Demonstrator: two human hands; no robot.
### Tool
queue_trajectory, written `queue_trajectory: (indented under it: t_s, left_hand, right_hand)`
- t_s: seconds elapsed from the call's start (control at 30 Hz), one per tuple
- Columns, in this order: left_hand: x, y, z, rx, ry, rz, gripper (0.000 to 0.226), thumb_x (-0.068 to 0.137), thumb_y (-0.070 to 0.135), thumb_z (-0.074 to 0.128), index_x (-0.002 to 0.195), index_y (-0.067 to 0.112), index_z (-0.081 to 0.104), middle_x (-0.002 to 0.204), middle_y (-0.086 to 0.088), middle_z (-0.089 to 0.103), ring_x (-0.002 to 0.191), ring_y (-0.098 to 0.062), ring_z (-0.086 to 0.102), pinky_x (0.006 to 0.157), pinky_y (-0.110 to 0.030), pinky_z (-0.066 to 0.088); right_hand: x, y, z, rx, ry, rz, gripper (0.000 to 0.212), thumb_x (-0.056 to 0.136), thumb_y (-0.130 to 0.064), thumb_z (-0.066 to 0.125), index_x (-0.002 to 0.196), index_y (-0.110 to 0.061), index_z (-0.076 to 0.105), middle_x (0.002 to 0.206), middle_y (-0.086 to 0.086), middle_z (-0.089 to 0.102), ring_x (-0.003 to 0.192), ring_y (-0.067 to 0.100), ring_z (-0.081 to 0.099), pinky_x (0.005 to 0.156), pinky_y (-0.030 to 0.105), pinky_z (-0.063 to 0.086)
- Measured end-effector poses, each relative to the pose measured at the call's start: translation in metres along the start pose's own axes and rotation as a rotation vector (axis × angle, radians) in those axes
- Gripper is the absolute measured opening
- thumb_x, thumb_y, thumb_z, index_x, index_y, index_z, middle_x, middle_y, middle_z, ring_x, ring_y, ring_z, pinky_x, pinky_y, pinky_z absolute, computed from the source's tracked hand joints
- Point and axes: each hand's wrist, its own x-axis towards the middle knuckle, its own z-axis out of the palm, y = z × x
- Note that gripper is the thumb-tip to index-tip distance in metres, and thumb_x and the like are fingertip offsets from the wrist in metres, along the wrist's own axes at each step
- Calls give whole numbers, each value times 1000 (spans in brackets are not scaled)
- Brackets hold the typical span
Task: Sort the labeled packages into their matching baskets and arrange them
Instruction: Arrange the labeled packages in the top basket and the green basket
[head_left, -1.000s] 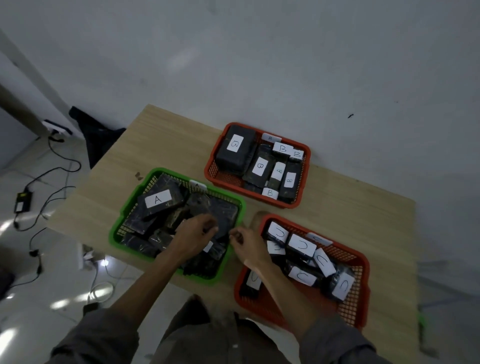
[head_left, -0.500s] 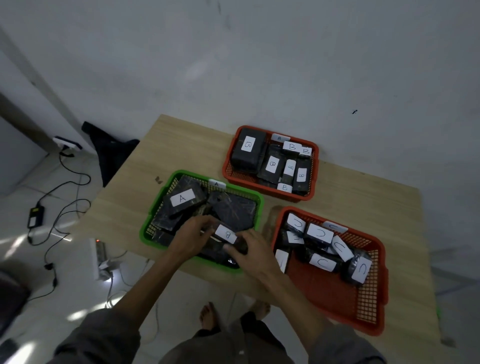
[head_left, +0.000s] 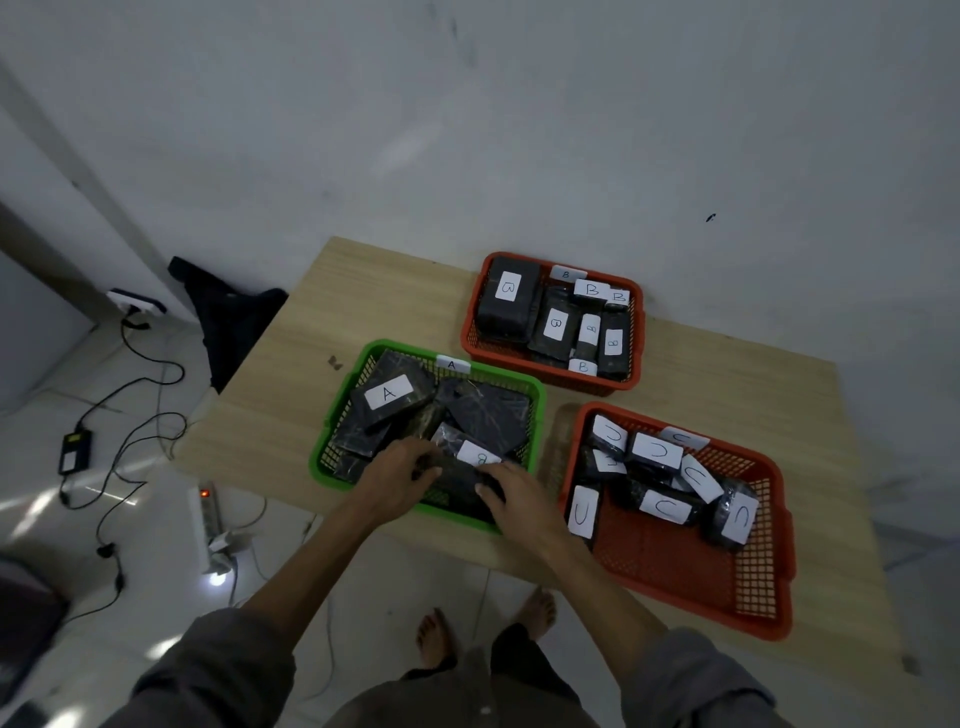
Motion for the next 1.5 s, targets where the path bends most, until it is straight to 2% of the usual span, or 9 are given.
queue_trajectory:
  t_s: [0.2,0.43,0.63,0.73,0.83,0.97,1.03,1.3,1.5]
  left_hand:
    - [4,-11,-5,110,-98,-19,57,90,31,67,141,20,46,139,-7,48,128,-28,43,104,-43,42]
    - [15,-10,-4,347,-114,5,82,82,34,74,150,20,30,148,-5,38,138,-29,31,111,-44,33]
    - [17,-8,9,574,-69,86,104,76,42,75,155,17,11,152,-8,31,144,-28,24,119,-42,18]
    - [18,-10,14,594,-33,129,102,77,46,72,154,12,14,148,-8,37,139,-27,33,119,-41,20]
    - [22,-12,14,480,63,183,86,76,47,68,145,13,31,132,-6,55,124,-26,49,109,-39,34]
    - [25,-2,-8,112,116,158,46,73,50,61,111,31,42,96,2,63,86,-19,60,72,-32,46]
    - [30,2,-20,-68,53,147,32,81,45,65,105,30,50,97,2,64,85,-15,62,72,-34,53]
    - [40,8,-44,-544,-9,-84,32,76,47,78,95,25,64,80,13,68,65,2,63,54,-13,46]
    - [46,12,-33,-604,-8,-160,47,86,58,61,112,19,64,104,2,68,97,-16,65,79,-36,56]
  right_hand:
    - [10,-5,-15,170,-15,164,34,106,-34,44,128,-13,59,115,8,67,98,21,61,80,34,50]
    - [24,-10,-22,450,0,385,58,106,-42,41,150,-4,39,155,11,42,143,28,38,119,41,31]
    - [32,-12,-29,588,56,448,44,105,-43,42,116,-8,65,114,9,69,106,25,65,100,49,50]
    - [34,-13,-33,652,15,514,44,104,-44,45,114,-7,65,114,10,68,104,25,66,99,49,52]
    - [32,-13,-37,595,53,502,40,103,-49,44,118,-16,61,116,0,65,109,20,62,100,42,51]
    - [35,-17,-51,574,228,364,30,106,-36,41,128,-27,59,128,-3,56,115,16,56,99,36,51]
    - [38,-20,-59,611,224,340,29,107,-37,38,120,-30,63,126,0,61,110,14,60,98,37,52]
    - [42,-22,-68,835,244,485,41,99,-52,52,107,-18,73,107,2,74,95,15,72,94,40,57]
    - [38,-27,-68,1059,353,564,23,97,-41,61,95,-19,69,102,2,73,94,16,71,81,29,60]
